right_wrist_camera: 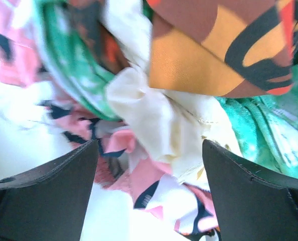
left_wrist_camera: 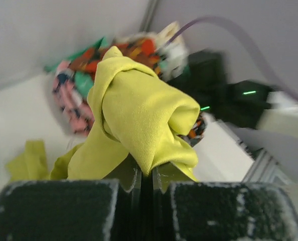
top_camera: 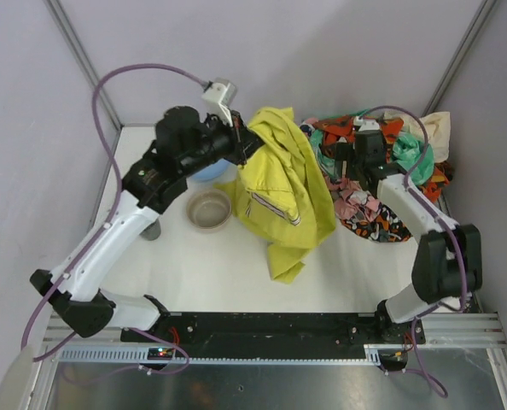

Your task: Pick out a specific cloth from the pile

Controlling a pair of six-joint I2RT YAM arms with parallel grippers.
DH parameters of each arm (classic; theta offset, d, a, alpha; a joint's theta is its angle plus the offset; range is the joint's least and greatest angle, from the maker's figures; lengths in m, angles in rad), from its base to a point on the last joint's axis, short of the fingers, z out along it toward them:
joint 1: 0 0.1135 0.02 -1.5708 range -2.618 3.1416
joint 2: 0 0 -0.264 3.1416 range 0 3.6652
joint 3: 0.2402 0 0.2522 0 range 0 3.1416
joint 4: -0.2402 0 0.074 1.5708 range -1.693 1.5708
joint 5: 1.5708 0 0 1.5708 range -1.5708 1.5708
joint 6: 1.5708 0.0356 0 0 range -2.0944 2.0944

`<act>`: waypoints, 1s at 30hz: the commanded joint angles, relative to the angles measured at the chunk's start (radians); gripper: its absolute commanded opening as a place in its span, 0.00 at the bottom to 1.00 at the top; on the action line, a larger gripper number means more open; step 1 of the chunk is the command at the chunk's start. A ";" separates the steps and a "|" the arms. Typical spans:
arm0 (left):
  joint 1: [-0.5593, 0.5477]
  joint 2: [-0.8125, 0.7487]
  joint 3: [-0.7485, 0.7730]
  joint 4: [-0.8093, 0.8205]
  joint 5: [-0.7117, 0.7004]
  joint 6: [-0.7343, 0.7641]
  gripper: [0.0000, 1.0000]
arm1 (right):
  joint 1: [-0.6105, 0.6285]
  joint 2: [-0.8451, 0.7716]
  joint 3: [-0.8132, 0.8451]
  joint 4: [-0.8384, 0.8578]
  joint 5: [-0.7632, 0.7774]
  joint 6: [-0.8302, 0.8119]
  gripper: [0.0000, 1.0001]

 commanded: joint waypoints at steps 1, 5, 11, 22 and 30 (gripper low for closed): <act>-0.001 0.006 -0.128 0.105 -0.261 -0.047 0.01 | 0.030 -0.163 0.009 -0.006 0.006 0.023 0.89; -0.001 0.060 -0.250 0.128 -0.276 -0.068 0.01 | 0.032 -0.264 -0.008 -0.034 0.016 0.064 0.93; -0.028 0.234 -0.376 0.180 -0.129 -0.081 0.01 | 0.046 -0.443 -0.124 -0.020 -0.005 0.126 0.99; -0.182 0.553 -0.529 0.186 -0.188 -0.218 0.01 | 0.064 -0.751 -0.434 0.035 -0.017 0.242 0.99; -0.194 0.236 -0.635 0.172 -0.264 -0.188 0.65 | 0.062 -0.844 -0.475 0.001 0.043 0.240 0.99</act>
